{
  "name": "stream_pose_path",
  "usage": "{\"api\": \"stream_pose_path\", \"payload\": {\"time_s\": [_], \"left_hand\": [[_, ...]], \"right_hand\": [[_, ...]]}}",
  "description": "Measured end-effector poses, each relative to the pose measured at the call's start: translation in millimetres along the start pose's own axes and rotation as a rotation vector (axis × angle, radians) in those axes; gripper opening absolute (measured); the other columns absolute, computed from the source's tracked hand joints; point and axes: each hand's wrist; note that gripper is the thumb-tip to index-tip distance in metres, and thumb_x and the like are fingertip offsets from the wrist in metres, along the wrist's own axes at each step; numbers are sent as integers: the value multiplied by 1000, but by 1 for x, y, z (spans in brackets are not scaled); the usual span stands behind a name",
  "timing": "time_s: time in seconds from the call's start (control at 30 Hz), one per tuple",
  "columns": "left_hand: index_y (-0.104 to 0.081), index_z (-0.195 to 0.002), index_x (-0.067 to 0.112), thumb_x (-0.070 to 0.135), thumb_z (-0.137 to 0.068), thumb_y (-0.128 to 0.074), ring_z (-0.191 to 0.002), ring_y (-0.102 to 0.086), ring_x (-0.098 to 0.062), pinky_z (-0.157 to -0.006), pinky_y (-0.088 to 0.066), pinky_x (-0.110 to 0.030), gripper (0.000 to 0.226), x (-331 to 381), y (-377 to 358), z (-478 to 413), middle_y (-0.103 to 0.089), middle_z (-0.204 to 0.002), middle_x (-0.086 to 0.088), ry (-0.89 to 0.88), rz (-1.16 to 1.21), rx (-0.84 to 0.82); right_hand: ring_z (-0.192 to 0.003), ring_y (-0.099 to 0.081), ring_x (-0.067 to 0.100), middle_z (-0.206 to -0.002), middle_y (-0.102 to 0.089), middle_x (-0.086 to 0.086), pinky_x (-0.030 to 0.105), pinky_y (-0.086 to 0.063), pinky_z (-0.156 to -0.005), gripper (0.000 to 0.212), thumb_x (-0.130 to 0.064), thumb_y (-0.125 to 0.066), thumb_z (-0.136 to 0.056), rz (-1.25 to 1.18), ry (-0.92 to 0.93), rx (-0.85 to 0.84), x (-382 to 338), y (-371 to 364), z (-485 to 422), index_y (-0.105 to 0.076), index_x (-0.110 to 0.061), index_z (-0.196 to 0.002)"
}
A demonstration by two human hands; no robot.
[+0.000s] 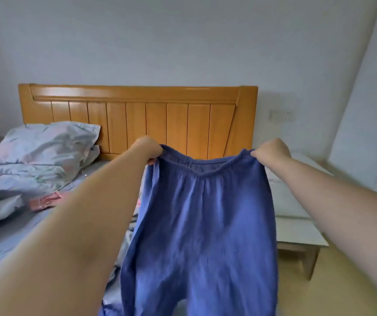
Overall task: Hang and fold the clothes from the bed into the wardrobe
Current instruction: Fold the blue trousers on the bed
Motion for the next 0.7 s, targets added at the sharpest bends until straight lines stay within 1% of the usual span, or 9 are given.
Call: {"api": "stream_pose_path", "payload": {"time_s": [0.17,0.23,0.3,0.4,0.47,0.53,0.57,0.63,0.7], "left_hand": [[-51,-77,16,59,-93,-41,-77,-58,-22,-67,-42,-26,47,-8,-86,-44,-54,-72,3,60,41,-49],[-60,-104,11,52,-94,-45,-100,-61,-26,-82,-45,-29,44,-8,-112,-68,-65,-100,-4,50,205,-22],[-56,-119,1,36,-98,-47,-105,-61,-28,-91,-46,-29,42,0,-126,-95,-62,-116,-12,139,492,-12],[-54,-123,-2,9,-96,-45,-85,-62,-21,-75,-57,-26,30,17,-138,-140,-62,-114,-15,171,957,61],[-58,-114,7,4,-94,-44,-96,-61,-27,-86,-55,-37,25,30,-138,-166,-63,-109,-13,149,1032,106],[-56,-108,16,8,-96,-41,-104,-58,-28,-95,-51,-43,21,46,-140,-190,-59,-95,-3,61,1040,113],[-54,-115,18,11,-97,-41,-108,-56,-26,-97,-49,-42,23,52,-144,-200,-57,-98,1,23,1039,102],[-29,-145,23,12,-96,-46,-109,-53,-20,-96,-48,-36,53,59,-158,-214,-47,-114,3,-42,995,63],[5,-152,26,8,-93,-54,-93,-56,-19,-85,-50,-25,85,57,-190,-212,-48,-124,-6,-15,909,-10]], "right_hand": [[-56,-60,27,-66,-65,16,33,-53,-59,24,-13,-53,-91,-162,-102,-167,36,-91,-27,-63,0,-73],[-73,-67,32,-84,-69,23,39,-57,-75,18,-9,-53,-91,-243,-170,-185,37,-116,-46,-66,5,-91],[-93,-67,36,-102,-68,23,42,-55,-85,23,-8,-54,-91,-283,-176,-127,30,-132,-74,-65,5,-105],[-80,-55,31,-82,-60,15,27,-43,-67,21,-13,-48,-94,-196,30,-10,12,-149,-118,-61,-9,-79],[-72,-43,29,-63,-52,8,27,-34,-53,34,-11,-45,-94,-203,189,43,-2,-158,-141,-53,-13,-61],[-86,-56,38,-85,-68,14,28,-44,-62,28,-13,-45,-94,-256,286,40,-10,-171,-167,-71,-8,-85],[-101,-59,32,-109,-68,13,27,-45,-74,28,-16,-46,-95,-272,300,-8,-12,-178,-179,-69,-10,-110],[-126,-47,26,-142,-47,7,26,-37,-89,53,-25,-50,-95,-280,257,-189,-4,-195,-198,-35,-16,-146],[-136,-36,28,-154,-28,6,28,-32,-94,81,-33,-55,-94,-307,131,-307,19,-217,-202,-1,-22,-153]]}}
Point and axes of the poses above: each hand's wrist, its own z-axis away from the middle knuckle, its own y-axis out of the back of the hand, x = y × z
